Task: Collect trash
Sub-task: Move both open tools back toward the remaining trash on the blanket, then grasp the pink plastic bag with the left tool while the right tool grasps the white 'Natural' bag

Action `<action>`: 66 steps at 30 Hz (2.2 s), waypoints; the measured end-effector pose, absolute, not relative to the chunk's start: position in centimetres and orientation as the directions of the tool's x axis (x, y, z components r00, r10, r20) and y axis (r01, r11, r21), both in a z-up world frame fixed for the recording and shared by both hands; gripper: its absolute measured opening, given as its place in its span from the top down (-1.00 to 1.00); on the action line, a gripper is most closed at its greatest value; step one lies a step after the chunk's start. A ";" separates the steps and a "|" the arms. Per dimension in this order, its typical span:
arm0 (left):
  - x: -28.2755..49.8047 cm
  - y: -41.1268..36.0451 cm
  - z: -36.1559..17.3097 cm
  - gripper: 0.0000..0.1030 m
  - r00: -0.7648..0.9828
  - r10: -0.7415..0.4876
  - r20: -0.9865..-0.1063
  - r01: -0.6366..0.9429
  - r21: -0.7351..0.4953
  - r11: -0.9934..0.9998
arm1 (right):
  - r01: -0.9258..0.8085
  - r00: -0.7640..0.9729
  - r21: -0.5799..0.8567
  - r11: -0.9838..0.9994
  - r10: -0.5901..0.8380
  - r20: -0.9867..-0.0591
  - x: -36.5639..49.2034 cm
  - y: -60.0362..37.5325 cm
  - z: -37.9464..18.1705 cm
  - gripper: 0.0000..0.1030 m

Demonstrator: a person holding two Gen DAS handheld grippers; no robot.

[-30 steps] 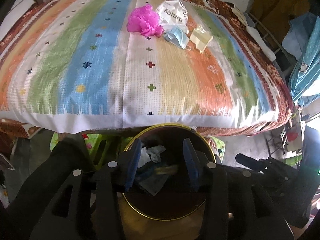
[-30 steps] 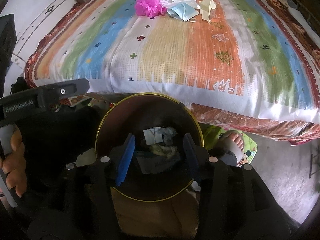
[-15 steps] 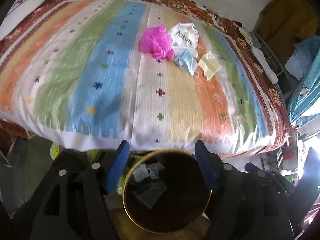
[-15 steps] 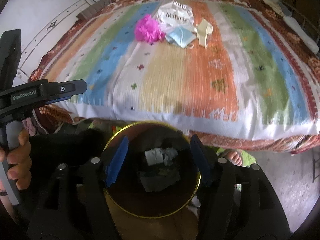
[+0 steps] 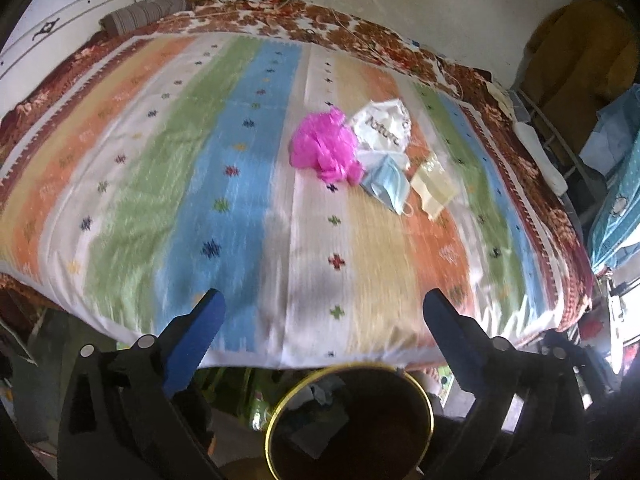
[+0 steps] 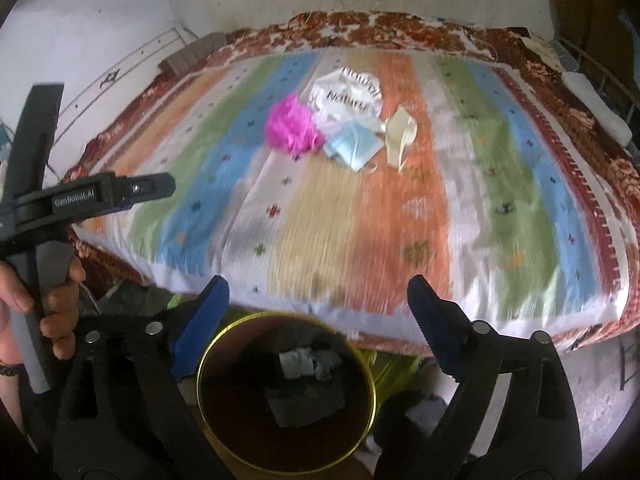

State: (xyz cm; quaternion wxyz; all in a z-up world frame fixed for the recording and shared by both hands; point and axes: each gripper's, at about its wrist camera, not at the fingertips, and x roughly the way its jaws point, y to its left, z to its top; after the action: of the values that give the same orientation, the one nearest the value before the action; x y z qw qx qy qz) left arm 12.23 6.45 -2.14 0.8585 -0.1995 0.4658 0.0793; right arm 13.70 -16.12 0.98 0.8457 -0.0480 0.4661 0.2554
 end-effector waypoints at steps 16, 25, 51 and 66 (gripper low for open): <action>17.2 7.6 -3.9 -0.89 0.527 0.015 -0.850 -0.329 -0.188 0.925 | -0.435 0.502 0.197 0.879 0.418 -0.757 19.4 -15.3 2.4 -0.83; 20.2 7.9 -5.4 -0.89 0.514 0.008 -0.858 -0.324 -0.185 0.928 | -0.421 0.510 0.226 0.878 0.435 -0.742 22.5 -13.3 2.4 -0.83; 27.8 11.4 -9.3 -0.88 0.586 -0.066 -0.808 -0.272 -0.273 0.923 | -0.321 0.519 0.332 0.887 0.458 -0.722 34.5 -8.1 1.1 -0.83; 31.8 11.5 -11.5 -0.86 0.617 -0.141 -0.774 -0.224 -0.345 0.911 | -0.279 0.506 0.365 0.888 0.459 -0.731 40.8 -5.2 -2.0 -0.80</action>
State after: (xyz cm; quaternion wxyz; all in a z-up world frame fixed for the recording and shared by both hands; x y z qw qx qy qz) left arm 31.82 11.50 -11.46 0.8744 -0.2091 0.4372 0.0237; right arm 40.79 -5.21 -2.03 0.8618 0.1004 0.4488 0.2139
